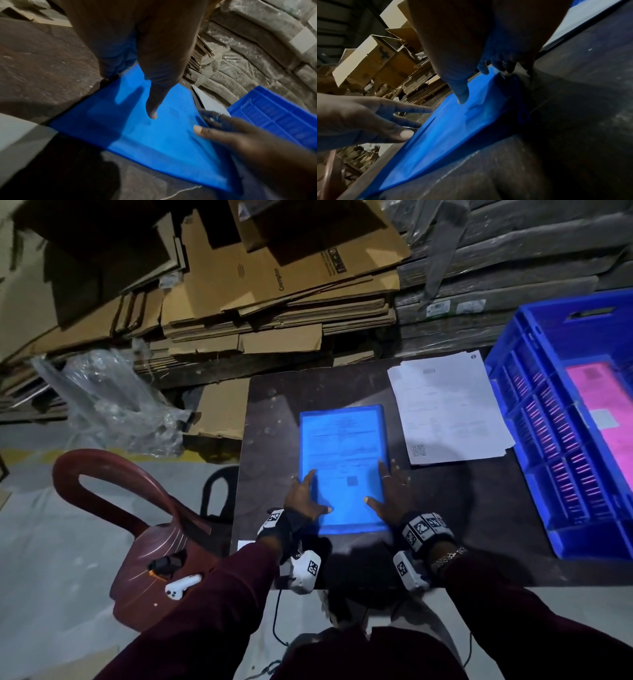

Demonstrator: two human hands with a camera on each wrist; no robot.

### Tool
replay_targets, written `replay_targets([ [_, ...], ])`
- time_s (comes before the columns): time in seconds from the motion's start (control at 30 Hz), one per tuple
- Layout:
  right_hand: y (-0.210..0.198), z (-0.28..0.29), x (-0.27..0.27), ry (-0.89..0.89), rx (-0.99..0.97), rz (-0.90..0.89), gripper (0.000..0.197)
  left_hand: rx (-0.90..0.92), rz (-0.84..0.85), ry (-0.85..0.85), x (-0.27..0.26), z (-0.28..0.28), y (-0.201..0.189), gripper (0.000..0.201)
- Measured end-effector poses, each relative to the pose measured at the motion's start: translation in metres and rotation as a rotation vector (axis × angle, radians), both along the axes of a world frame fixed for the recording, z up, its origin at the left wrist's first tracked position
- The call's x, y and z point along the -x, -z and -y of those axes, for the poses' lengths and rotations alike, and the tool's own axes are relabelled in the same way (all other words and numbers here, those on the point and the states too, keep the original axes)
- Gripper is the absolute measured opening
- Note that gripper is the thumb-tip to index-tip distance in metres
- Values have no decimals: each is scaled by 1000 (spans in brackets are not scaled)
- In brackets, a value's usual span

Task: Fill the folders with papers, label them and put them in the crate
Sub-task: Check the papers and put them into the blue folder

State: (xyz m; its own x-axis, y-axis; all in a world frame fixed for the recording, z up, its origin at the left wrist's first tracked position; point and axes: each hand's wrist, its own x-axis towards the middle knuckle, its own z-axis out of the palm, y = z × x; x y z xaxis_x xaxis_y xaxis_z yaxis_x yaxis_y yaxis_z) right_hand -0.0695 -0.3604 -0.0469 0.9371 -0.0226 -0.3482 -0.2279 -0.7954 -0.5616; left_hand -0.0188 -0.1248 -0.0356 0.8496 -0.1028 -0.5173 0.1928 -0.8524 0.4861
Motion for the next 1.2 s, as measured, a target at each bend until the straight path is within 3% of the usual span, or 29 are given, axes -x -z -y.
replay_targets([
  [0.13,1,-3,-3,36,-90,-25,117,51,-36,-32,-4,-3,-3,106],
  [0.33,-7,-2,-6,81,-68,88,111,-2,-59,76,-12,-14,-5,109],
  [0.47,-10,-1,-3,84,-129,35,103,20,-49,124,-13,-13,-14,105],
  [0.83,-67,34,-2,248,-207,259,70,220,253,215,-26,34,-71,60],
  [1.0,-92,73,5,422,-258,332,54,281,245,296,-31,77,-89,55],
  [1.2,-108,118,0,475,-248,288,44,276,214,302,-42,118,-91,58],
])
